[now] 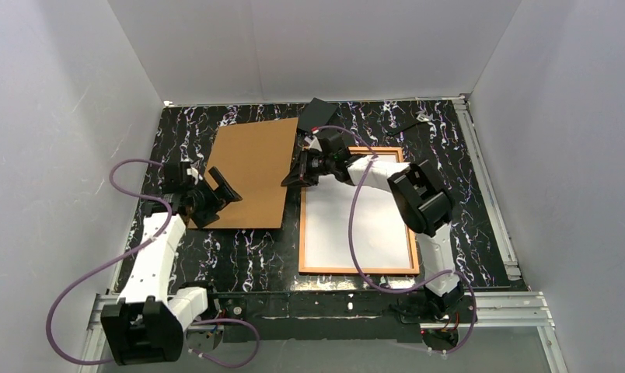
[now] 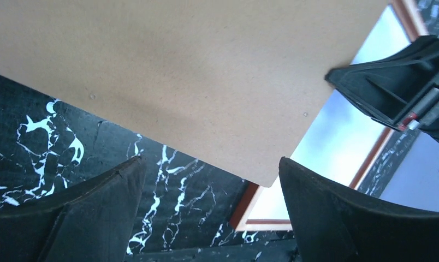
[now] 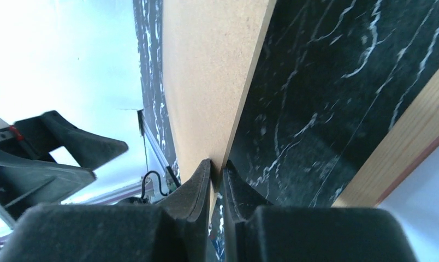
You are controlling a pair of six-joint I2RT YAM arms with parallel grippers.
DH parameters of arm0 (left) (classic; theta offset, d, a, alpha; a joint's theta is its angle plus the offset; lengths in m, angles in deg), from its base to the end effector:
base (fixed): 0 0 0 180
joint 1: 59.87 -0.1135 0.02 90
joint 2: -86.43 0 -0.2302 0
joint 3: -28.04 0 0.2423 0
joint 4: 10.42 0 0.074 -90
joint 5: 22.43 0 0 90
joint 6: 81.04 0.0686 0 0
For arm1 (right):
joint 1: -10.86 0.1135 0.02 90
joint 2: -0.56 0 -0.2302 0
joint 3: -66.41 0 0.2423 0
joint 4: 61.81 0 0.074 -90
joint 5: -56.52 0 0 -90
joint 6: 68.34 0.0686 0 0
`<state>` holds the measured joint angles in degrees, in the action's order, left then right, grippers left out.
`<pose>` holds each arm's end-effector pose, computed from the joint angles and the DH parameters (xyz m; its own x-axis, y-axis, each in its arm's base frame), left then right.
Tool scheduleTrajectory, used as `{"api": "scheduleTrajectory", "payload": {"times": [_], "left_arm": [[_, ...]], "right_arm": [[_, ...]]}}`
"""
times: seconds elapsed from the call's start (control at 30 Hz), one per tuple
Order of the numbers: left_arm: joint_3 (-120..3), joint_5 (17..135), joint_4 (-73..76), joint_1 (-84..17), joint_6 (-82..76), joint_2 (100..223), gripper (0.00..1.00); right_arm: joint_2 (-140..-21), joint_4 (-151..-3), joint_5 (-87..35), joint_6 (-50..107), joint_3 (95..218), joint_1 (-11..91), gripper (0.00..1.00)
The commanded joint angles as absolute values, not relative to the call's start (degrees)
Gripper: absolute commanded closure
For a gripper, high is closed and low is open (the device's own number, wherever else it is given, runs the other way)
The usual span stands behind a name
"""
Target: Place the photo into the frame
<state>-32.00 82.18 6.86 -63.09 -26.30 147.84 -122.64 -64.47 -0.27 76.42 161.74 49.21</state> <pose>0.2856 -0.0013 0.2649 -0.3671 -0.5802 -0.7271 -0.0339 0.7895 -0.6128 0.3480 0.3232 0.1261 -0.9560 0.1150 -0.2698 -0.1876 0.4671 0.8641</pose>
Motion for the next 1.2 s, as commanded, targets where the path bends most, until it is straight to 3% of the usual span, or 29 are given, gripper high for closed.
{"api": "scheduleTrajectory", "payload": {"times": [0.0, 0.27, 0.5, 0.93, 1.17], "left_arm": [[-38.88, 84.71, 19.97, -62.87, -22.11, 141.11, 0.08], [-50.95, 91.72, 30.05, -62.72, -21.09, 137.96, 0.07], [-54.30, 95.06, 31.69, -61.15, -22.32, 135.83, 0.07], [-64.51, 86.48, 37.85, -45.85, -21.56, 140.73, 0.06], [-66.86, 82.84, 38.01, -42.16, -23.88, 141.55, 0.02]], "right_arm": [[-113.78, -68.83, 0.67, 70.12, 160.80, 49.08, 0.99], [-102.39, -89.38, -2.12, 60.18, 161.85, 49.01, 0.99], [-95.44, -110.76, -6.75, 52.45, 167.17, 49.06, 0.99], [-93.40, -140.02, -15.22, 48.12, 190.87, 50.50, 0.99], [-95.23, -148.12, -22.70, 48.03, 200.97, 54.89, 0.99]]}}
